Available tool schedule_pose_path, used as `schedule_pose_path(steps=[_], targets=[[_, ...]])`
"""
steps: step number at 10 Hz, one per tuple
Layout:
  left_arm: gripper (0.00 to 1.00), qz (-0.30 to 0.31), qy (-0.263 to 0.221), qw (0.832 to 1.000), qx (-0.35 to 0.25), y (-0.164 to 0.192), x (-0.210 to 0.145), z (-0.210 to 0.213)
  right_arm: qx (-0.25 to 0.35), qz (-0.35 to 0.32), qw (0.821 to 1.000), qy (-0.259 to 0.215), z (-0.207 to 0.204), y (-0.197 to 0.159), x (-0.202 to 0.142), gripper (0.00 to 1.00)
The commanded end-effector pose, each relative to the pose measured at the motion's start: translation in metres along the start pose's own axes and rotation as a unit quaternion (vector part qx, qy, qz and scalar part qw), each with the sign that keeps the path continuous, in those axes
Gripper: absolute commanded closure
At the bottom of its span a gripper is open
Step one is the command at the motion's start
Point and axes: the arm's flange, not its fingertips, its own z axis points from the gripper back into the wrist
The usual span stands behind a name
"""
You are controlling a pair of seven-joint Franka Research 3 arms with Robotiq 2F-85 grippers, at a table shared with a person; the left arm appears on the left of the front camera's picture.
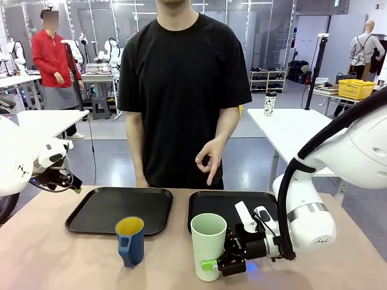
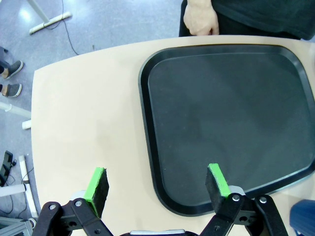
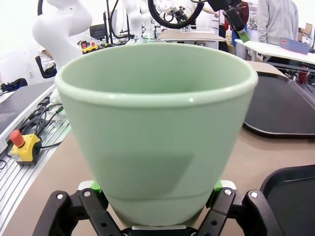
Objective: Sort and store the cups by type.
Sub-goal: Pick up the Reusable plastic cup.
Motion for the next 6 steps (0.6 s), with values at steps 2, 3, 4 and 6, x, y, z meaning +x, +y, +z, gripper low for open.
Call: schedule_pose_path(steps=[2,3,4,6], targets=[[0.0,0.0,0.0,1.0,0.0,0.0,0.0,0.001,-0.012,0.019,1.0,0.01,-0.001,0.004,-0.016,0.51],[0.0,0.0,0.0,1.0,0.0,0.0,0.0,0.001,-0.007,0.021,0.999,0.023,0.002,0.004,-0.003,0.51],[0.0,0.0,0.0,1.0,0.0,0.0,0.0,0.001,-0.004,0.025,0.999,0.026,0.007,0.004,0.016,0.51],[0.0,0.0,0.0,1.0,0.0,0.0,0.0,0.001,-0.012,0.032,0.999,0.037,0.022,0.008,0.054,0.51]])
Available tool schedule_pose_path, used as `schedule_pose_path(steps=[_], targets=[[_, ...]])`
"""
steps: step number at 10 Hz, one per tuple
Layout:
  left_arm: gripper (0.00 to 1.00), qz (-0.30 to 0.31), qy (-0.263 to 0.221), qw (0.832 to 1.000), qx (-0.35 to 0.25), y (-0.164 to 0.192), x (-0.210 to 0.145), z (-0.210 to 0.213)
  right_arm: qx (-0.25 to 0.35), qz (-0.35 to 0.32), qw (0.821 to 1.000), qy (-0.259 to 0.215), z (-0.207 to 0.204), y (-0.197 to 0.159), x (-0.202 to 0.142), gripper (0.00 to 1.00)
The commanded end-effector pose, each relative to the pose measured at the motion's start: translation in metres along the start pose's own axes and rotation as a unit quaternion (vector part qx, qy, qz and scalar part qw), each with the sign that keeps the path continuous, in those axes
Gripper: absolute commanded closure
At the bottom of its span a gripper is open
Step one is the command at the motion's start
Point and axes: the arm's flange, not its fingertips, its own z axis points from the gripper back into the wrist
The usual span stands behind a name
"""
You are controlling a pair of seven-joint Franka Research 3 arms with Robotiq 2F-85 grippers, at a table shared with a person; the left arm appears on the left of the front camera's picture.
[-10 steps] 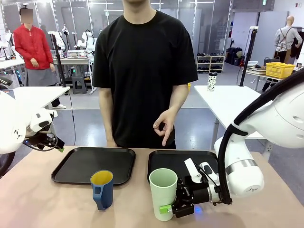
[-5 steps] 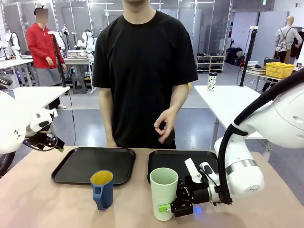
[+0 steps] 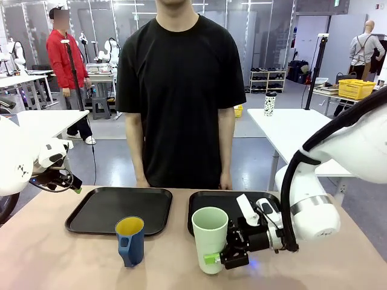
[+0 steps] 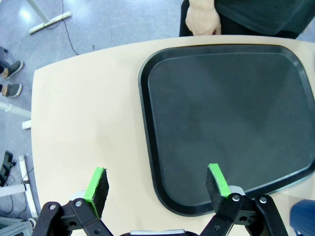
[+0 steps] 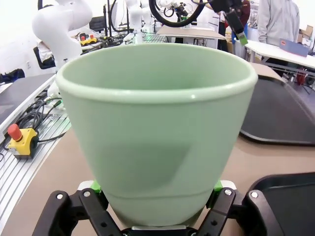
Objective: Sort and store the cups by type.
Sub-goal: Pick up the Reusable plastic cup, then place the picked Reusable plastic cup into the Flat Tray indicated by the person.
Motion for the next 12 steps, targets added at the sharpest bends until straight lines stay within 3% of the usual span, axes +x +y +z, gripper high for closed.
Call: schedule_pose_path(steps=[1,5,6,12], targets=[[0.0,0.0,0.0,1.0,0.0,0.0,0.0,0.001,-0.014,0.007,1.0,0.026,0.017,0.01,0.036,0.51],[0.0,0.0,0.0,1.0,0.0,0.0,0.0,0.001,-0.044,0.012,0.999,0.027,0.032,0.013,0.049,0.51],[0.0,0.0,0.0,1.0,0.0,0.0,0.0,0.001,-0.022,0.027,0.999,0.017,0.026,0.008,0.049,0.51],[0.0,0.0,0.0,1.0,0.0,0.0,0.0,0.001,-0.022,0.027,0.999,0.017,0.026,0.008,0.049,0.51]])
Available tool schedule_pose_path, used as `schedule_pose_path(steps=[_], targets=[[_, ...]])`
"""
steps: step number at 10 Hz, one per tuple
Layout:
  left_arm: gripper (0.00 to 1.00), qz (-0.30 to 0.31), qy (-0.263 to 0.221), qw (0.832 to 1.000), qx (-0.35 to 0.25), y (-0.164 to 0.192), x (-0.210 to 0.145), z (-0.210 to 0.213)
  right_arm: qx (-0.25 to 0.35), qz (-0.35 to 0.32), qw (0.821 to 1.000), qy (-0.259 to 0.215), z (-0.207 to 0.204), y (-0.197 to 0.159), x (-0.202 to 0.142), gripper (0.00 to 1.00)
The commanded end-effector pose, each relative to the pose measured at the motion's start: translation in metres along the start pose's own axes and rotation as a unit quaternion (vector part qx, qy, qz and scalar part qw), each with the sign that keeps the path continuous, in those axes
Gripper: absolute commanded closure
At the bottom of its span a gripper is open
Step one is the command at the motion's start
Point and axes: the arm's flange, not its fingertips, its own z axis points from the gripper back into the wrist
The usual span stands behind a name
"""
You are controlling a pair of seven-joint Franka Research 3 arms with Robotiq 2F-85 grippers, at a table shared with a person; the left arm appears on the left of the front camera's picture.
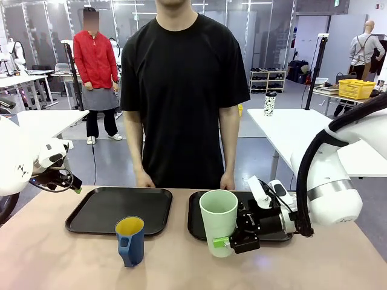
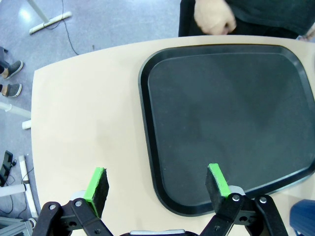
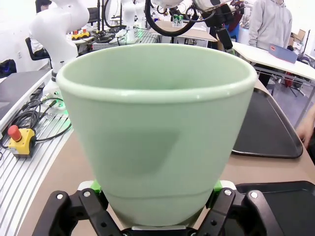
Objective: Sort and store the cups by type.
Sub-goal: Place the picked Reusable plastic cup into the Flat Tray indicated by the person.
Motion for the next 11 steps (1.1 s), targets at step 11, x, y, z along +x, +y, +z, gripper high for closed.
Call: schedule_pose_path(steps=[11], targets=[[0.0,0.0,0.0,1.0,0.0,0.0,0.0001,0.0006,0.003,0.002,1.0,-0.002,-0.0021,-0.003,0.0008,0.51]])
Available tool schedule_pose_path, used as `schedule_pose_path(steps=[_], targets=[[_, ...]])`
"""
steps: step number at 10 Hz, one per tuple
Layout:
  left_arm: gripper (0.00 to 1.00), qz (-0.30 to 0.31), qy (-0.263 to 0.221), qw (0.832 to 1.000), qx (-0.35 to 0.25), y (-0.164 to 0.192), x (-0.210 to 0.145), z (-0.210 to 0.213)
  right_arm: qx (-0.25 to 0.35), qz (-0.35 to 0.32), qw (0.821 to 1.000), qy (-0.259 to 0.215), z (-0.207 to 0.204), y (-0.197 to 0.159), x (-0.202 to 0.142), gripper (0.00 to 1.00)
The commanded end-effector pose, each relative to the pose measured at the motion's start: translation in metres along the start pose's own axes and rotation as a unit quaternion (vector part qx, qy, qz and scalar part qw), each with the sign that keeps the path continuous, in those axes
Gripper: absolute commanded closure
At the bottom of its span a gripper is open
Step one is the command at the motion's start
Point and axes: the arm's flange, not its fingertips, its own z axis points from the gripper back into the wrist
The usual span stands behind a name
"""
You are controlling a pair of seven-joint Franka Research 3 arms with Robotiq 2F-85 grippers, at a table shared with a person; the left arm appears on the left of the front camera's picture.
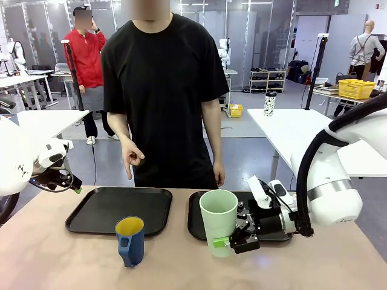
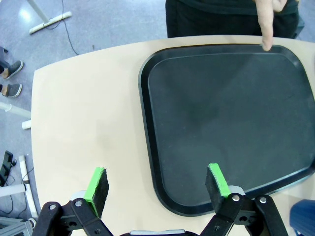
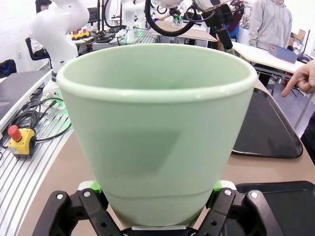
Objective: Sort and store the cups by type.
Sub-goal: Place the picked Reusable plastic cup into the Flat Tray indicated by the person.
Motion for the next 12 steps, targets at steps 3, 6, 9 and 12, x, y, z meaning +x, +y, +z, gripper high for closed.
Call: schedule_pose_path(steps=[3,6,9,12], targets=[[0.0,0.0,0.0,1.0,0.0,0.0,0.0,0.001,0.0,0.0,1.0,0.0,0.0,0.0,0.0,0.17],[0.0,0.0,0.0,1.0,0.0,0.0,0.0,0.001,-0.01,0.013,1.0,-0.013,-0.02,-0.014,0.013,0.17],[0.0,0.0,0.0,1.0,0.0,0.0,0.0,0.001,-0.011,0.012,0.999,-0.033,-0.069,-0.047,0.036,0.17],[0.0,0.0,0.0,1.0,0.0,0.0,0.0,0.001,-0.021,0.011,0.999,-0.032,-0.119,-0.086,0.048,0.17]])
